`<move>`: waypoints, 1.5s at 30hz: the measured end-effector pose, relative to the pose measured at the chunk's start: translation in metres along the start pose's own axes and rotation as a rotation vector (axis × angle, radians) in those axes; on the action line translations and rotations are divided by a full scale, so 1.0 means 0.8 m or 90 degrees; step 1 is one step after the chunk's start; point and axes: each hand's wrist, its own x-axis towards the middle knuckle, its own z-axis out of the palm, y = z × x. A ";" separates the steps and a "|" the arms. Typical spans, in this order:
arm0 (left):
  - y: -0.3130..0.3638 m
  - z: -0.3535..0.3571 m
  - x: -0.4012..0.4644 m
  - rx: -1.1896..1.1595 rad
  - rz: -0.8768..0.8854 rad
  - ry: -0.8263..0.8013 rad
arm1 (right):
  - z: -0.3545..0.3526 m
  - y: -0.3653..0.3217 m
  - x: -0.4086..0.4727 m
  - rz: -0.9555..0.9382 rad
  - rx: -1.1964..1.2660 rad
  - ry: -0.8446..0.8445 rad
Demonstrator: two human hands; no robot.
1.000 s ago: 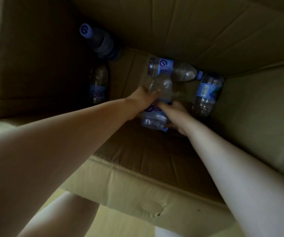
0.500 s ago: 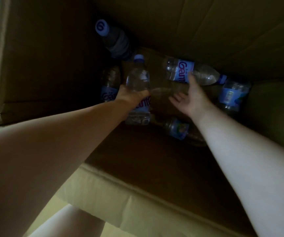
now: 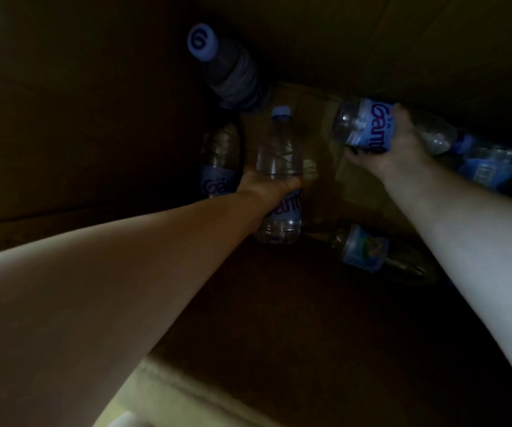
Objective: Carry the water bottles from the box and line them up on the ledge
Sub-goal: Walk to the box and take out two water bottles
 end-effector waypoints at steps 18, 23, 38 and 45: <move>0.067 -0.082 -0.234 -0.069 -0.076 -0.096 | -0.061 -0.001 -0.271 0.125 -0.157 -0.036; 0.078 -0.144 -0.352 -0.136 0.021 -0.050 | -0.036 -0.009 -0.389 0.108 -0.351 -0.054; -0.013 -0.392 -0.652 -0.335 0.087 0.264 | 0.111 0.126 -0.754 -0.362 -0.861 -0.228; -0.103 -0.557 -0.717 -0.370 0.088 0.412 | 0.200 0.268 -0.872 -0.550 -0.997 -0.341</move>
